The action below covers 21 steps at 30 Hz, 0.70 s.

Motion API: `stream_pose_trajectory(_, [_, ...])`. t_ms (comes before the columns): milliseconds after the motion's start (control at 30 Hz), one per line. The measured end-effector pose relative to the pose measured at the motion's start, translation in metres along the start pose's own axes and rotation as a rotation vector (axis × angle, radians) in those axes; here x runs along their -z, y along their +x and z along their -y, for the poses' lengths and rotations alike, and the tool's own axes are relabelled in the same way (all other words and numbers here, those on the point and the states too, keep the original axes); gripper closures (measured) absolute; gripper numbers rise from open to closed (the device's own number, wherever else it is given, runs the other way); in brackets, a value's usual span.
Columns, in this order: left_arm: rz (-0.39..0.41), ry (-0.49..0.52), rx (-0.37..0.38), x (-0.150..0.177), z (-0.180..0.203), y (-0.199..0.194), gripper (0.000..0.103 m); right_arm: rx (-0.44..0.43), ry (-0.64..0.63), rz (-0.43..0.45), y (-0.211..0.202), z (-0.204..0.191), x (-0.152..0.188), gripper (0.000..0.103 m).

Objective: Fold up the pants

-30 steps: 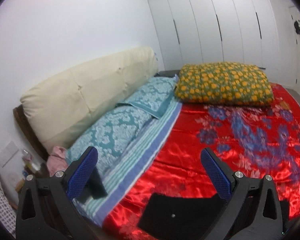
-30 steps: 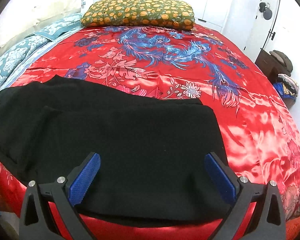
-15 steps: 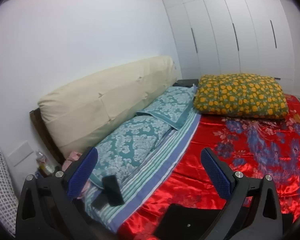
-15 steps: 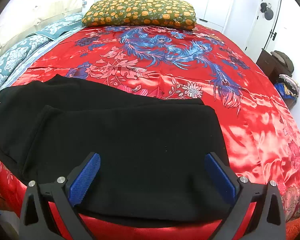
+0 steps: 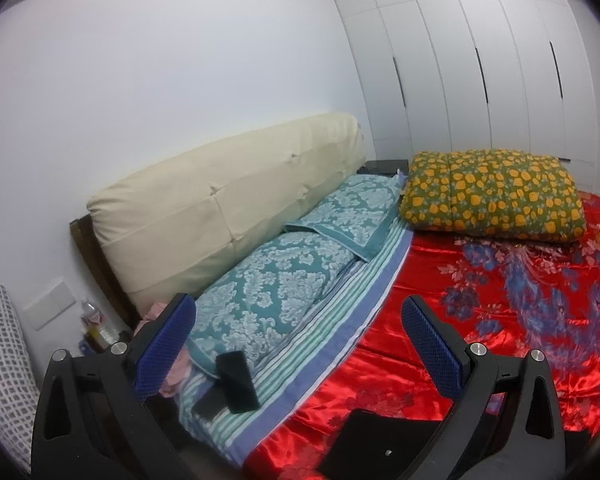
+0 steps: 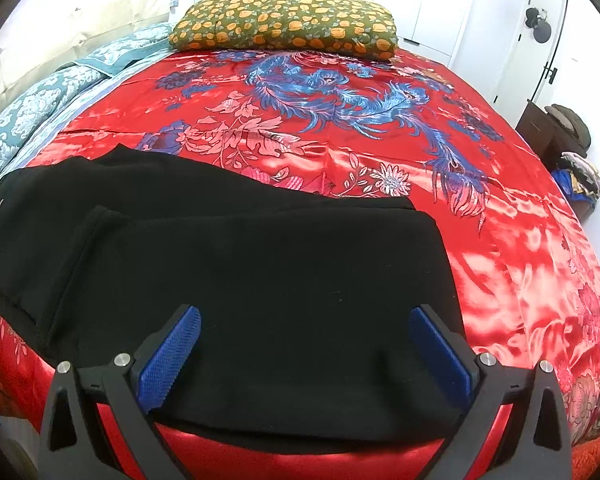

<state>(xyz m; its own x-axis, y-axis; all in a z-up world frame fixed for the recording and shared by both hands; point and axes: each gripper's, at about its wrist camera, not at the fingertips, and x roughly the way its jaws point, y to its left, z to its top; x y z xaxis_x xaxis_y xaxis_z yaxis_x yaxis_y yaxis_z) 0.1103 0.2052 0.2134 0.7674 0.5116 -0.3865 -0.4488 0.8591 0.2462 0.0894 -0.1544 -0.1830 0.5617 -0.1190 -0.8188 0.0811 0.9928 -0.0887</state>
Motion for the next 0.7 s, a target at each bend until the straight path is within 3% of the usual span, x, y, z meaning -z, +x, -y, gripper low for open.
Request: stream_pose_trajectory(700, [0.025,0.036,-0.010,-0.0063,0.0074,-0.0090,0.000,-0.001,-0.003,-0.002,0.0021,-0.0013,0.0005,0.000])
